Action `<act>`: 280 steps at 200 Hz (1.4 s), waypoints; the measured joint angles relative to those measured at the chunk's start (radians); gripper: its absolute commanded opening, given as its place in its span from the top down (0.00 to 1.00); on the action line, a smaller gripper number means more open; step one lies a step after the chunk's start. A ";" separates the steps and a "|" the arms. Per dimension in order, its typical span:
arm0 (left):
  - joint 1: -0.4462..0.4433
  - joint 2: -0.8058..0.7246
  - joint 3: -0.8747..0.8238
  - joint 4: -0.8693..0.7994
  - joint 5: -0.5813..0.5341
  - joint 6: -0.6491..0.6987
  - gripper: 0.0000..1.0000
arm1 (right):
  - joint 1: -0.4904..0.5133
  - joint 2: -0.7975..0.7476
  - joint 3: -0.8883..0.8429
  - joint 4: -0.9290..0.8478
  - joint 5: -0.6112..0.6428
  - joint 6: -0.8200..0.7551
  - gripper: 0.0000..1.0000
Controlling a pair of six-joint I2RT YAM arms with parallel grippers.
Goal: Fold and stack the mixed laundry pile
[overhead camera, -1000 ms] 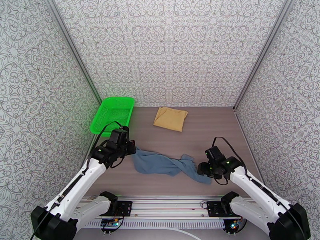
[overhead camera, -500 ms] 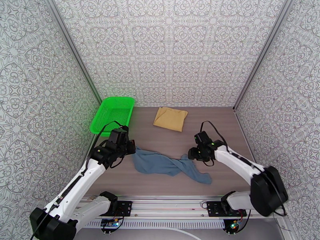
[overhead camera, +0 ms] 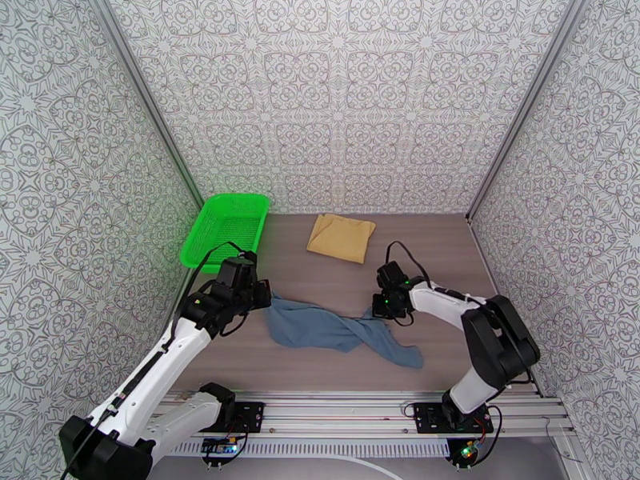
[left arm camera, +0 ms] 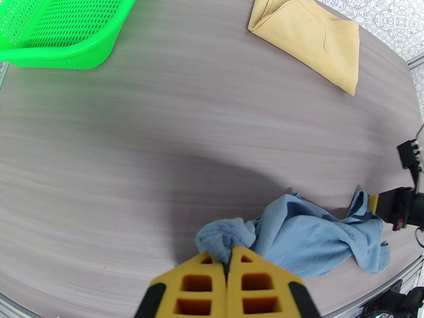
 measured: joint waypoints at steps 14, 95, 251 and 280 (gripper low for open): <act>0.001 -0.002 0.000 0.000 0.000 0.000 1.00 | 0.000 -0.086 0.037 -0.026 0.037 -0.018 1.00; 0.017 -0.023 -0.034 0.037 0.002 -0.007 1.00 | -0.009 -0.616 0.000 -0.027 0.172 -0.077 1.00; 0.021 0.023 0.351 -0.004 0.023 0.050 1.00 | -0.009 -0.735 0.226 -0.134 0.209 -0.038 1.00; 0.023 0.019 0.498 -0.043 0.042 0.084 1.00 | -0.009 -0.749 0.396 -0.167 0.226 -0.079 1.00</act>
